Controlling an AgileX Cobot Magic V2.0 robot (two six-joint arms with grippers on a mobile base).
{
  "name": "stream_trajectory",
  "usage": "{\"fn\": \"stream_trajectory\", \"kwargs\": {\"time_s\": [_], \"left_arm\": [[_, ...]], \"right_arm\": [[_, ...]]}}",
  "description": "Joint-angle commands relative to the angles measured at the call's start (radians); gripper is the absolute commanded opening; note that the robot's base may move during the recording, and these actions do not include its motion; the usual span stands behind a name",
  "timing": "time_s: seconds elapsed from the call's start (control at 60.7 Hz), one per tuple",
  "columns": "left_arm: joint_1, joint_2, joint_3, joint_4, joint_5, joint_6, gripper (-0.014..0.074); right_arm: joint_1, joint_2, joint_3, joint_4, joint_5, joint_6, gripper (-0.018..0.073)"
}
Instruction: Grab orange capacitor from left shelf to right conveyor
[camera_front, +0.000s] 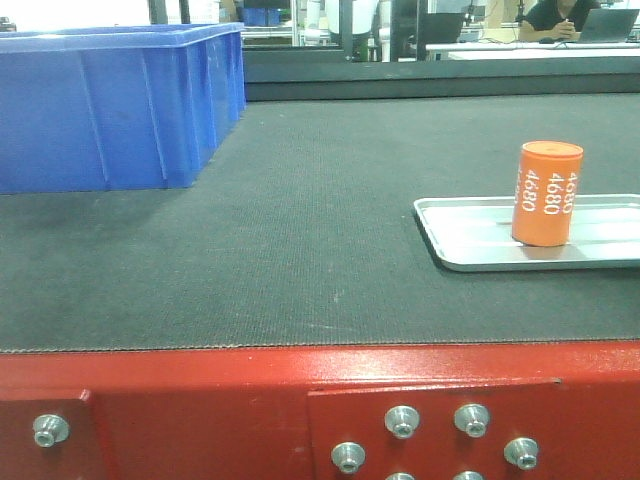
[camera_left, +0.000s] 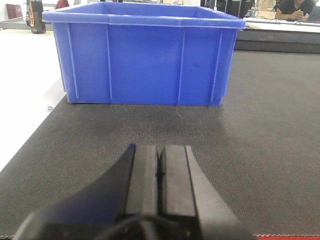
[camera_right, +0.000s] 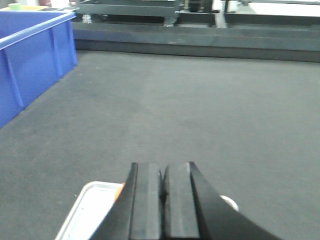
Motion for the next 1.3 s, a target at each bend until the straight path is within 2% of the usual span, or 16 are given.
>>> {"fn": "stream_trajectory", "kwargs": {"time_s": [0.0,0.214,0.708,0.774,0.906,0.988,1.054,1.185,1.284], "left_arm": [[0.001,-0.011,-0.003,-0.002,-0.09,-0.002,-0.0127],[0.001,-0.011,-0.003,-0.002,-0.09,-0.002,-0.0127],[0.001,-0.011,-0.003,-0.002,-0.09,-0.002,-0.0127],[0.001,-0.011,-0.003,-0.002,-0.09,-0.002,-0.0127],[0.001,-0.011,-0.003,-0.002,-0.09,-0.002,-0.0127],[0.001,-0.011,-0.003,-0.002,-0.09,-0.002,-0.0127],[0.001,-0.011,-0.003,-0.002,-0.09,-0.002,-0.0127],[0.001,-0.011,-0.003,-0.002,-0.09,-0.002,-0.0127],[0.001,-0.011,-0.003,-0.002,-0.09,-0.002,-0.0127]], "right_arm": [[-0.004,-0.082,-0.029,0.001,0.005,0.004,0.0054],[-0.004,-0.186,-0.029,0.001,0.023,0.004,0.0054],[-0.006,-0.196,-0.009,0.006,0.027,-0.005,0.0054],[-0.007,-0.213,0.002,0.063,0.061,-0.07,0.0054],[-0.007,-0.298,0.044,0.206,0.13,-0.288,0.0054],[-0.012,-0.376,0.1,0.225,0.13,-0.332,0.0054],[-0.04,-0.451,0.159,0.244,0.13,-0.332,0.0054],[-0.144,-0.6,0.286,0.317,0.125,-0.332,0.0054],[-0.202,-0.702,0.375,0.324,0.117,-0.332,0.0054]]}}
